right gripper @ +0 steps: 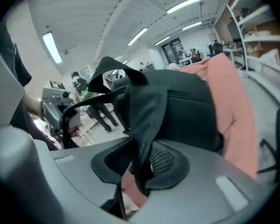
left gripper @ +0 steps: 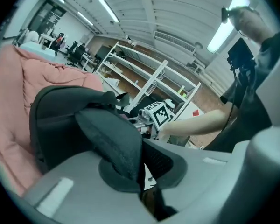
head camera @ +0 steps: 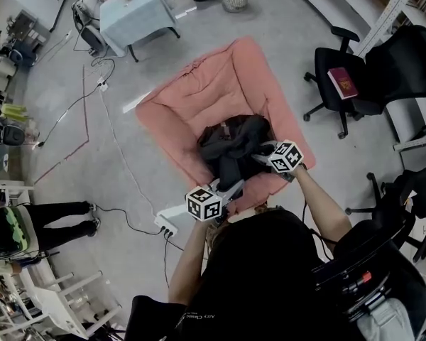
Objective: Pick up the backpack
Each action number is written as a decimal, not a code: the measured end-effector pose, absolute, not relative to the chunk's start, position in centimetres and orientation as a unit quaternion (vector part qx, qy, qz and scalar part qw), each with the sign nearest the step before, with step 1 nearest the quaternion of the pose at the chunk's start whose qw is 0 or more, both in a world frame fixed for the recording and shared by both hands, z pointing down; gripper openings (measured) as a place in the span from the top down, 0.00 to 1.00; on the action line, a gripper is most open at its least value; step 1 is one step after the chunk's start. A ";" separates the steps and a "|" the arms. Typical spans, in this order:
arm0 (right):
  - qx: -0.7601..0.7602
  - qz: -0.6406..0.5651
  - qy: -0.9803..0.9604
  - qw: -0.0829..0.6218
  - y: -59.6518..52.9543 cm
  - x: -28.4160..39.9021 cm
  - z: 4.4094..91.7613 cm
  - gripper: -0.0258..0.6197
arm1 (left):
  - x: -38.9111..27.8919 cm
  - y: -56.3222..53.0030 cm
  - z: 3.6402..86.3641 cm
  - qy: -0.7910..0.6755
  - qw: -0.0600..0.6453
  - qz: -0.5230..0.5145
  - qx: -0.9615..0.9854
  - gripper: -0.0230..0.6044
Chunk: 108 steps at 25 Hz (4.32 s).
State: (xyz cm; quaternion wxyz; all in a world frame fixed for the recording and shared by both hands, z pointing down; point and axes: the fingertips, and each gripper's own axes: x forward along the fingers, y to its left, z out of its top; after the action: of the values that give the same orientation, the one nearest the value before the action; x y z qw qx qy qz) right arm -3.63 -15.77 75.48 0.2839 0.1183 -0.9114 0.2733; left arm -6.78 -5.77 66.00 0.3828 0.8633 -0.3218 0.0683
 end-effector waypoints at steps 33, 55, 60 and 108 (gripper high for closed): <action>-0.107 0.494 -0.862 -0.043 -10.8 -9.5 58.0 0.91 | -13.0 -7.6 63.0 -0.453 0.236 0.030 0.859 0.87; -0.093 0.506 -0.858 -0.003 -11.4 -8.1 60.3 0.86 | -5.3 -8.2 63.0 -0.258 0.363 -0.001 0.895 0.88; -0.066 0.510 -0.856 -0.051 -12.1 -7.5 60.2 0.82 | -6.1 -8.4 62.2 -0.260 0.387 -0.041 0.884 0.90; 0.326 -0.074 -0.937 -0.096 -18.3 -6.0 30.3 0.92 | -12.0 -16.3 33.5 -0.616 -0.058 0.010 0.785 0.94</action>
State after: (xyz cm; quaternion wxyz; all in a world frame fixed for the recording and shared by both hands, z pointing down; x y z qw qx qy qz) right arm -6.03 -18.27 30.31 -0.0963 0.3261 -0.9375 -0.0744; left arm -12.05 -16.34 33.53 -0.0580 0.7854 -0.6161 0.0105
